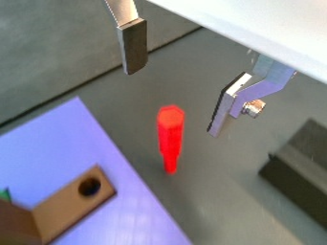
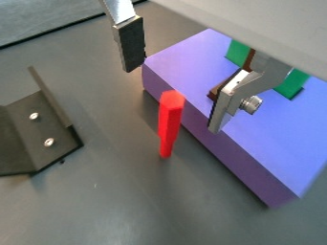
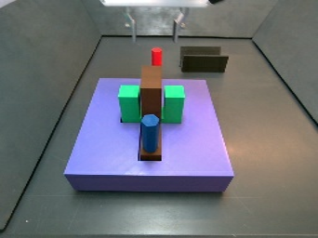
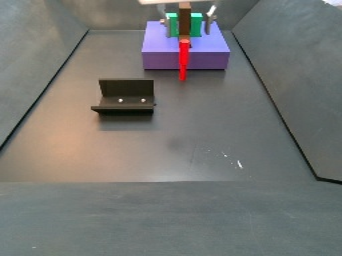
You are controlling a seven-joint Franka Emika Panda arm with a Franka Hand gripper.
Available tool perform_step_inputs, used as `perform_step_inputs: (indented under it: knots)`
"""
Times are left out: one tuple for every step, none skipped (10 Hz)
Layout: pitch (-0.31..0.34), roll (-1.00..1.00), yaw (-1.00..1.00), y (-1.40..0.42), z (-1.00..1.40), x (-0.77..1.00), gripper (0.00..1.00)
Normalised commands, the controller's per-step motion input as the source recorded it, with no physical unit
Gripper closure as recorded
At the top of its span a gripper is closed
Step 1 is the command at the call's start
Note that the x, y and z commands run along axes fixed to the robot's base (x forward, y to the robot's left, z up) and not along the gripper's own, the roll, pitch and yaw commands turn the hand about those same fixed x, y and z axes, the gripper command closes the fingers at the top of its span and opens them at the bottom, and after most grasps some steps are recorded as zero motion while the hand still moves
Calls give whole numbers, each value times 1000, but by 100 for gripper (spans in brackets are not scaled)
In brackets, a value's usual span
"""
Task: Pick up the red object. Move up. Move to above the board. Insert the red object.
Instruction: Pick up the red object.
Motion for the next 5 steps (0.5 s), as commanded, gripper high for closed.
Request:
perform_step_inputs:
  knots:
    - [0,-53,-323,-31,-277,137,0]
    - [-11,0,-523,43,-266,-46,0]
    - [-11,0,-511,91,-217,-186,0]
    - [-21,17,-471,0,-154,-63,0]
    - [-33,3,-366,-23,-151,0,0]
